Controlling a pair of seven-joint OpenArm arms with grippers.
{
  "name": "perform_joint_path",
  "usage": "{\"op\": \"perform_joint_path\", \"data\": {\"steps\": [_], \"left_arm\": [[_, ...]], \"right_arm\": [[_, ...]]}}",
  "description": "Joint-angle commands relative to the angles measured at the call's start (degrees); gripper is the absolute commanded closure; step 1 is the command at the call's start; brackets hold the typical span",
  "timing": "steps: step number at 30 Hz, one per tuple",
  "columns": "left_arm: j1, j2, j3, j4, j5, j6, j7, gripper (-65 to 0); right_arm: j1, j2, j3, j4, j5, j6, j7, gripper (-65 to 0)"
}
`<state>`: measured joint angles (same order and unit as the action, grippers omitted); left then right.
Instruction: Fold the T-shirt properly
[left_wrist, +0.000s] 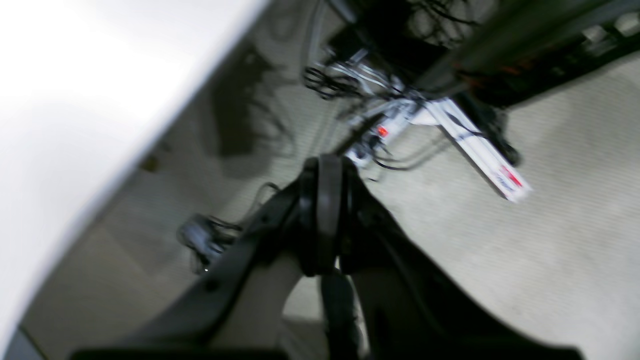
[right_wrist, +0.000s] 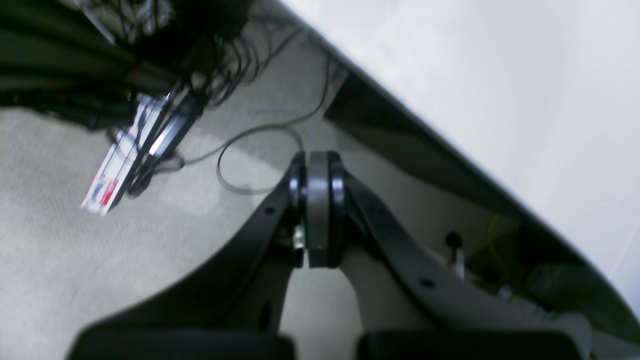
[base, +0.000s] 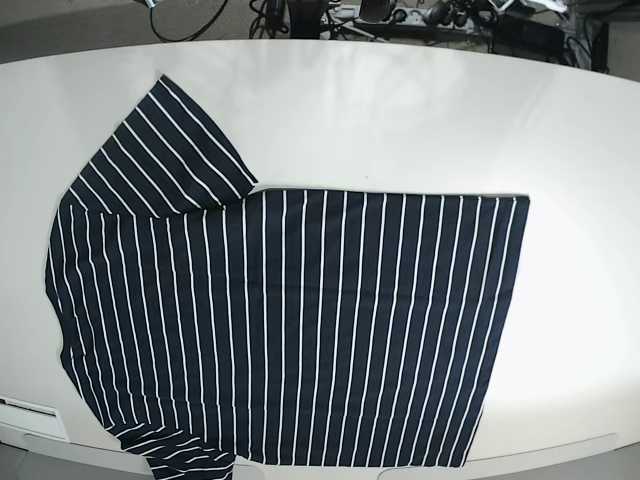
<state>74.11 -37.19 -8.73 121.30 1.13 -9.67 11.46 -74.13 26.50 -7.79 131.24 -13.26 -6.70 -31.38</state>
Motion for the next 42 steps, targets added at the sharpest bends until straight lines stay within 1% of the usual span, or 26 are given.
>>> {"op": "perform_joint_path", "data": {"steps": [1,7,11,14,16,19,21,23,25,28,29,30,33,34,35,37,38,39,40,42], "left_arm": [[0.9,-0.3,-0.7,1.4,-0.1,0.2,-0.9,0.0],[0.9,-0.3,-1.2,4.1,-0.1,0.3,-1.1,0.0],[-0.1,-0.3,-1.2,5.3,0.1,0.3,-1.1,0.0],[-2.3,-0.3,-1.2,5.2,3.2,0.3,-1.1,0.0],[-4.5,-0.3,-1.2,5.2,5.8,0.5,-1.0,0.0],[-8.2,-1.0,-1.2,5.2,6.9,1.8,-1.0,0.0],[-10.5,-2.3,-1.2,5.2,8.2,2.3,-1.0,0.0],[-13.0,-3.7,-1.2,5.1,9.0,2.4,-1.1,0.0],[-15.3,-5.0,-1.2,4.5,8.9,2.2,-1.1,0.0],[-19.3,-7.3,-1.2,2.7,8.9,0.1,-1.3,0.0],[-20.7,-8.1,-1.2,1.7,8.9,0.0,-1.8,0.0],[-22.0,-9.1,-1.1,0.5,8.9,0.0,-2.5,0.0],[-26.1,-11.5,-1.1,-4.4,8.9,0.0,-4.9,0.0],[-27.5,-12.1,-1.0,-6.3,9.0,-0.5,-5.9,0.0],[-28.9,-12.8,-1.0,-8.1,9.0,-2.2,-7.0,0.0],[-31.7,-14.4,-1.0,-11.3,9.4,-8.0,-9.8,0.0],[-33.0,-15.2,-1.0,-12.7,10.5,-11.2,-11.7,0.0],[-34.1,-16.2,-1.0,-13.9,11.7,-13.6,-13.4,0.0],[-35.1,-17.1,-1.0,-15.1,12.4,-15.1,-15.0,-3.3],[-37.2,-19.0,-1.0,-17.9,12.4,-16.0,-17.3,-18.7]], "right_arm": [[-0.9,0.2,0.5,1.6,-0.5,-0.9,0.7,0.0],[-0.9,0.2,0.8,3.8,-1.3,-1.6,0.7,0.0],[-0.9,0.2,0.8,3.8,-6.4,-2.3,0.7,0.0],[-0.9,0.2,0.8,3.8,-11.4,-3.0,1.9,0.0],[-0.9,0.2,0.8,3.8,-12.2,-2.9,2.4,0.0],[0.1,0.2,0.8,3.8,-12.3,-0.4,2.5,0.0],[3.2,0.2,0.8,3.8,-12.3,0.7,3.0,0.0],[6.4,0.2,0.8,3.8,-12.2,2.7,4.4,0.0],[9.7,0.2,0.8,3.8,-9.7,6.7,6.3,0.0],[15.7,0.2,0.8,3.8,-3.1,13.9,8.8,0.0],[17.8,0.2,0.8,3.8,-2.1,15.6,9.6,0.0],[19.8,0.2,0.8,3.8,-1.7,16.4,9.8,0.0],[24.3,0.2,0.8,3.8,-1.7,16.0,9.7,0.0],[25.6,0.2,0.8,3.4,-1.7,15.7,9.7,0.0],[26.6,0.2,0.8,2.2,-1.7,15.6,9.7,0.0],[28.2,0.3,0.8,0.4,-1.8,15.3,9.5,0.0],[28.5,0.3,0.8,-0.3,-1.8,15.1,9.3,0.0],[28.6,0.3,0.8,-0.7,-1.8,15.0,9.3,0.0],[28.6,0.4,0.8,-0.9,-1.8,15.0,9.3,0.0],[28.6,0.3,0.8,-0.9,-1.8,15.1,8.6,0.0]]}}
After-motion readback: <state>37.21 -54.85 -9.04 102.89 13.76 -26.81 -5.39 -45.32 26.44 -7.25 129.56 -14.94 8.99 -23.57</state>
